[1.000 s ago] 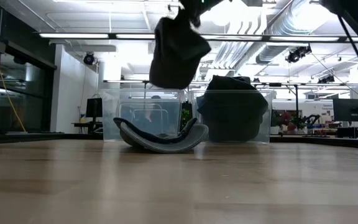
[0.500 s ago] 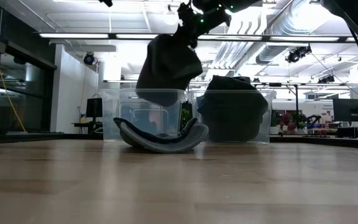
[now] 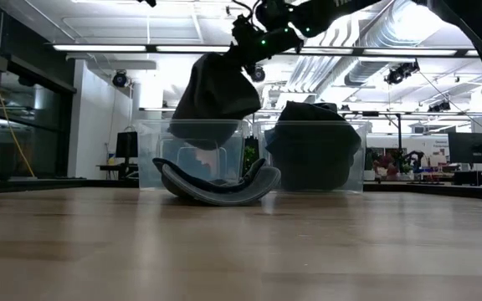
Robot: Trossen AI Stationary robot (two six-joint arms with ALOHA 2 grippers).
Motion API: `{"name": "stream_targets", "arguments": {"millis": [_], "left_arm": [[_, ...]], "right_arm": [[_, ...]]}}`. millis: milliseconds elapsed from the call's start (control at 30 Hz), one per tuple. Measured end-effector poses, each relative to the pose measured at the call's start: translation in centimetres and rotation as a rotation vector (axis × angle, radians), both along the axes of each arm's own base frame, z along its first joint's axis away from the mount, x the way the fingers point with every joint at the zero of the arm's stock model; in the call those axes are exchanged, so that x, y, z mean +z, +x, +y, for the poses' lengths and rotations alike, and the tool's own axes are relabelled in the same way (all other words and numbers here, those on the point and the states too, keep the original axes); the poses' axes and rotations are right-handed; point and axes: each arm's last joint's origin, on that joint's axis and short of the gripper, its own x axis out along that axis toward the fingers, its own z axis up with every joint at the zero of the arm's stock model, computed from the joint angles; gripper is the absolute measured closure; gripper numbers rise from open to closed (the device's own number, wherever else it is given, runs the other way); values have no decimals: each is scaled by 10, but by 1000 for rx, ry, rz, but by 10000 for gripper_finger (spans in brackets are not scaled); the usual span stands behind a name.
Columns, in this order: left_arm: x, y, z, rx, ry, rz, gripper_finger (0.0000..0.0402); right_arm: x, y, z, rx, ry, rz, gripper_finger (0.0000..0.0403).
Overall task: Pick & Place hat
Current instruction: Put the right gray cap into the left transparent bin
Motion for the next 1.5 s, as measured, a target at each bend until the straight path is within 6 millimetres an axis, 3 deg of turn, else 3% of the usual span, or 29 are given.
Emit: {"name": "stream_targets", "arguments": {"millis": [533, 900, 1233, 1500], "left_arm": [[0, 1, 0, -8, -21, -16, 153], [0, 1, 0, -10, -25, -16, 153], [-1, 1, -1, -28, -62, -7, 153], [-1, 2, -1, -33, -75, -6, 154]], "right_arm": [[-54, 30, -15, 51, -91, 23, 390], [-47, 33, -14, 179, -253, -65, 390], [-69, 22, -13, 325, -390, 141, 390], [-74, 19, -16, 234, -457, 259, 390]]}}
